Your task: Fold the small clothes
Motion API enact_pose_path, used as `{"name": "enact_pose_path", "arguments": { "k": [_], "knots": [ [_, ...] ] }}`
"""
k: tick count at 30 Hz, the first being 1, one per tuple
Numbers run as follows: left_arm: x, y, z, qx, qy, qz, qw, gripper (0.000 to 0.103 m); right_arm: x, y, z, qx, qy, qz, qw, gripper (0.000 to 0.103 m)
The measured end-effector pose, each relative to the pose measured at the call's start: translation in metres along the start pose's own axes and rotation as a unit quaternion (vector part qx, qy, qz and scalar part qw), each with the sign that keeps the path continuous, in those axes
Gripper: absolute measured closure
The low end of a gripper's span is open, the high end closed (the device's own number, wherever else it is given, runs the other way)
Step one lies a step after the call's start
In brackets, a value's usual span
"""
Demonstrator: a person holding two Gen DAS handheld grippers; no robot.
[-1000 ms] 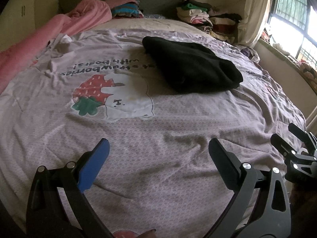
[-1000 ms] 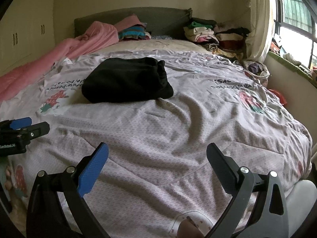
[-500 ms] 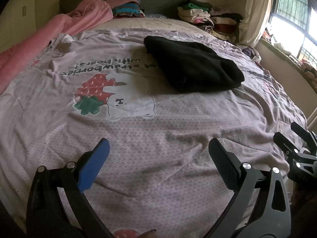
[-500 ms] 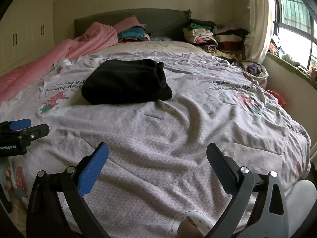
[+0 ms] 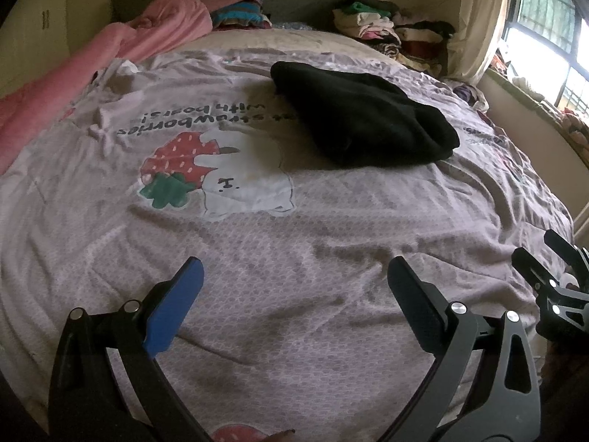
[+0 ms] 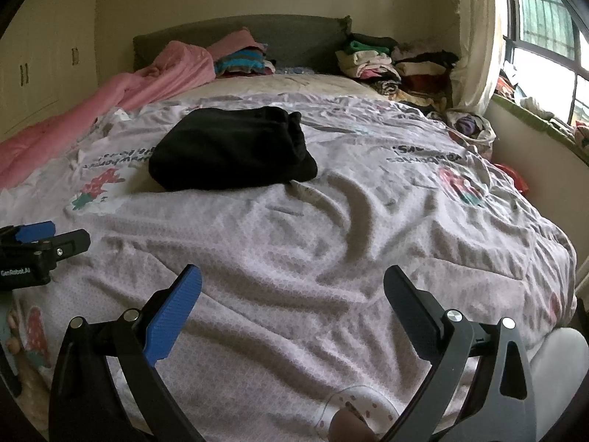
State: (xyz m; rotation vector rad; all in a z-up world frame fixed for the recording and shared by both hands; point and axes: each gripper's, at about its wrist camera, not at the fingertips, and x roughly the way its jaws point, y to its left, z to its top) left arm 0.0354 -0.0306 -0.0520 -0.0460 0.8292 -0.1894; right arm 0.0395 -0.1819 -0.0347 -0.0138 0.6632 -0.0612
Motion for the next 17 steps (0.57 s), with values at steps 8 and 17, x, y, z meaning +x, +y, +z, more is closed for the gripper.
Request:
{"name": "enact_pose_path", "arguments": {
  "k": [8, 17],
  "knots": [
    [0.004, 0.023, 0.006, -0.021, 0.007, 0.023, 0.9995, 0.009, -0.014, -0.048, -0.007, 0.068, -0.013, -0.086, 0.994, 0.004],
    [0.009, 0.219, 0.068, -0.136, 0.005, 0.149, 0.9794, 0.009, -0.05, -0.278, -0.076, 0.232, 0.05, -0.387, 0.891, 0.004]
  ]
}}
